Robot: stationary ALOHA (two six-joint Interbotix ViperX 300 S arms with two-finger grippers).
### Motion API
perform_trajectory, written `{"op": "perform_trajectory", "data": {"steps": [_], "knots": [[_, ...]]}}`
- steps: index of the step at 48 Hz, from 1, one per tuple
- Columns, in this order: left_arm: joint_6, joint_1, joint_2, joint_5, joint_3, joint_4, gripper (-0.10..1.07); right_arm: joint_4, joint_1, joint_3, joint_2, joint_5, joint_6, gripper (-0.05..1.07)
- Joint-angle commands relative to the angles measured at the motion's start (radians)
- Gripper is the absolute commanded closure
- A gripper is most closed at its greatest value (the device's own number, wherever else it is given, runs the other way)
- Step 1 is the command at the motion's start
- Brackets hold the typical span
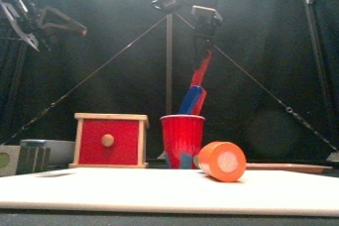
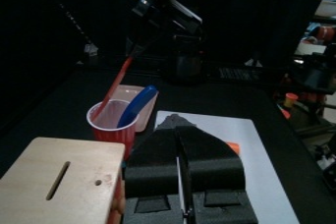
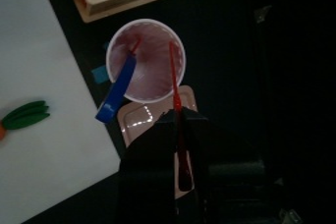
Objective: Cut carrot
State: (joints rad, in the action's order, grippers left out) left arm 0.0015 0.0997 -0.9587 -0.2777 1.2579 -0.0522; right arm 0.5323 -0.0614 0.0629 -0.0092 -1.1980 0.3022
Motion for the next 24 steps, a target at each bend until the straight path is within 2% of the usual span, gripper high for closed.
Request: {"op": "perform_trajectory", "data": {"steps": [1,12,18,24], "knots": [[0.0,0.003,0.006,-0.005,-0.018,0.002,0.89,0.02,-0.005,-0.021,-0.06,0.0,0.0,0.68],[0.005,0.003,0.006,-0.006,-0.018,0.011,0.84,-0.028,0.0,-0.008,-0.149,0.057,0.012,0.69],[0.006,0.006,0.006,-0.006,-0.02,0.041,0.73,-0.057,0.003,0.025,-0.199,0.132,0.054,0.69],[0.006,0.012,0.012,-0.006,-0.026,0.06,0.56,-0.067,0.005,0.089,-0.252,0.221,0.1,0.69]]}}
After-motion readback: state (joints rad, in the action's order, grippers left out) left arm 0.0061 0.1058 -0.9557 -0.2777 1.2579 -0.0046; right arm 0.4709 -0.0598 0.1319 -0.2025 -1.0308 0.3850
